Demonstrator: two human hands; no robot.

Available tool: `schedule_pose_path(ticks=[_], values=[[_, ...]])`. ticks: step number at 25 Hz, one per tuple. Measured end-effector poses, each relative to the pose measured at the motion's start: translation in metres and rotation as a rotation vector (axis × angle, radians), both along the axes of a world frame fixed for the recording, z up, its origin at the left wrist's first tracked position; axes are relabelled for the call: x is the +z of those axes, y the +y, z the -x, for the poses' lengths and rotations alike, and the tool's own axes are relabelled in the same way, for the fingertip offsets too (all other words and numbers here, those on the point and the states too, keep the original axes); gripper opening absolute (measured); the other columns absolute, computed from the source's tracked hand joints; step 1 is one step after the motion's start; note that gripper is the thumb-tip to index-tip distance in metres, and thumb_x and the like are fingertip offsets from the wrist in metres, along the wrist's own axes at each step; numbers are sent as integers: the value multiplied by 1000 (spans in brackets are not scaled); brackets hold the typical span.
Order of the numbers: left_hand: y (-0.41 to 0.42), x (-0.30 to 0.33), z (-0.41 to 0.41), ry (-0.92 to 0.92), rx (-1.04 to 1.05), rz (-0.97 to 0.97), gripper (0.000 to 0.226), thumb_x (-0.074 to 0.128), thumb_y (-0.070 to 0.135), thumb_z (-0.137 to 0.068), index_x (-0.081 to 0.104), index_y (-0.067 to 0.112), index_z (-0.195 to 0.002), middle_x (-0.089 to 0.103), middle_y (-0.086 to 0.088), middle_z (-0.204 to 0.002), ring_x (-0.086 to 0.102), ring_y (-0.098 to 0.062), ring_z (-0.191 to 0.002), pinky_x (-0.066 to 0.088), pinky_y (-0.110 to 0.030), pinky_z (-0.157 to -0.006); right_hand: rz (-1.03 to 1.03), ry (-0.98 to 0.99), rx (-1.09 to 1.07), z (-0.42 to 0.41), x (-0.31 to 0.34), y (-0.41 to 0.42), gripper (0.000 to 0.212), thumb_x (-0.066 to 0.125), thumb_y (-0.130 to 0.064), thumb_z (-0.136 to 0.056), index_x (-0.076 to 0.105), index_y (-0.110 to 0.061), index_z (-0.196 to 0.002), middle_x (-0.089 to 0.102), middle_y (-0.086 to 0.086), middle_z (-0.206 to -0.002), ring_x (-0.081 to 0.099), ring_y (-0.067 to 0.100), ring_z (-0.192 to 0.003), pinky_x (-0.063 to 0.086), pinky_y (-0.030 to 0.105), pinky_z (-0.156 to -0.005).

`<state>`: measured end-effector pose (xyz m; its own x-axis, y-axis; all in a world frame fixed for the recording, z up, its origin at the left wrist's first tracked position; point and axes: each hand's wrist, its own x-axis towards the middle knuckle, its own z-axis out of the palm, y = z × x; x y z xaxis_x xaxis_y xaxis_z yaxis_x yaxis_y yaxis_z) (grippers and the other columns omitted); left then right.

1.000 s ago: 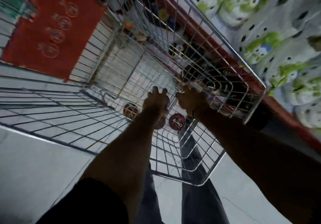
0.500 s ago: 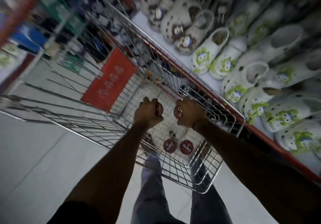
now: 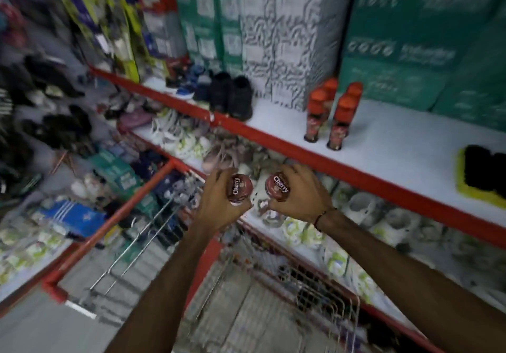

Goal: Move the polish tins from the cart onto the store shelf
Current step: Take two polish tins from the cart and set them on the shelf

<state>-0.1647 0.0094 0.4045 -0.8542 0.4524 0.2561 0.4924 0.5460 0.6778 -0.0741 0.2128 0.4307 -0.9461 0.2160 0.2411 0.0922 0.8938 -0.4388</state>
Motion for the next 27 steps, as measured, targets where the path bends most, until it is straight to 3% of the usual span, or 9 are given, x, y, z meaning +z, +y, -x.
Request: schedule_pose_path(ticks=[3, 6, 8, 10, 12, 16, 20, 27], values=[[53, 37, -5, 140, -133, -78, 67, 76, 42, -60, 57, 13, -117, 59, -6, -111, 53, -18, -103, 42, -26, -88, -36, 99, -105, -21, 41, 38, 80, 73, -56, -54, 57, -18, -123, 64, 8, -112, 60, 31, -105, 52, 39, -90], [115, 55, -23, 164, -275, -138, 57, 82, 29, -62, 60, 15, -112, 62, -2, -107, 59, -19, -102, 48, -29, -87, -62, 122, -228, -54, 63, 81, 78, 69, -62, -57, 60, -19, -120, 66, 7, -111, 62, 29, -102, 53, 38, -90], [156, 64, -38, 176, -352, -142, 49, 81, 23, -61, 61, 14, -105, 62, 1, -100, 60, -20, -94, 47, -28, -80, -92, 102, -329, -75, 71, 116, 68, 70, -68, -57, 64, -20, -105, 68, 7, -99, 64, 28, -90, 54, 36, -80], [195, 68, -49, 182, -415, -121, 47, 77, 23, -63, 61, 13, -105, 63, -1, -101, 60, -22, -94, 43, -24, -80, -123, -1, -444, -92, 77, 152, 62, 71, -60, -58, 65, -18, -102, 68, 9, -97, 66, 30, -89, 52, 36, -77], [230, 72, -55, 131, -464, -45, 44, 73, 26, -65, 57, 13, -104, 61, -4, -103, 58, -23, -96, 42, -24, -79, -165, -147, -512, -101, 79, 182, 61, 71, -52, -60, 65, -17, -109, 68, 11, -105, 66, 34, -97, 53, 37, -81], [291, 73, -61, 75, -519, 205, 46, 73, 27, -71, 50, 11, -107, 59, -12, -114, 56, -30, -106, 45, -34, -82, -266, -351, -582, -107, 71, 220, 50, 67, -56, -70, 63, -19, -102, 70, 11, -107, 64, 33, -105, 46, 40, -89], [329, 63, -48, 97, -545, 316, 49, 72, 22, -79, 48, 3, -116, 61, -22, -119, 57, -40, -113, 44, -39, -86, -268, -334, -585, -97, 62, 243, 46, 57, -55, -83, 65, -13, -100, 70, 16, -108, 62, 36, -106, 43, 40, -93], [382, 62, -24, 106, -494, 305, 45, 72, 23, -81, 49, 4, -115, 65, -21, -118, 61, -41, -110, 53, -49, -89, -256, -323, -578, -62, 54, 283, 42, 59, -51, -84, 67, -13, -101, 72, 14, -106, 63, 35, -105, 37, 43, -106]])
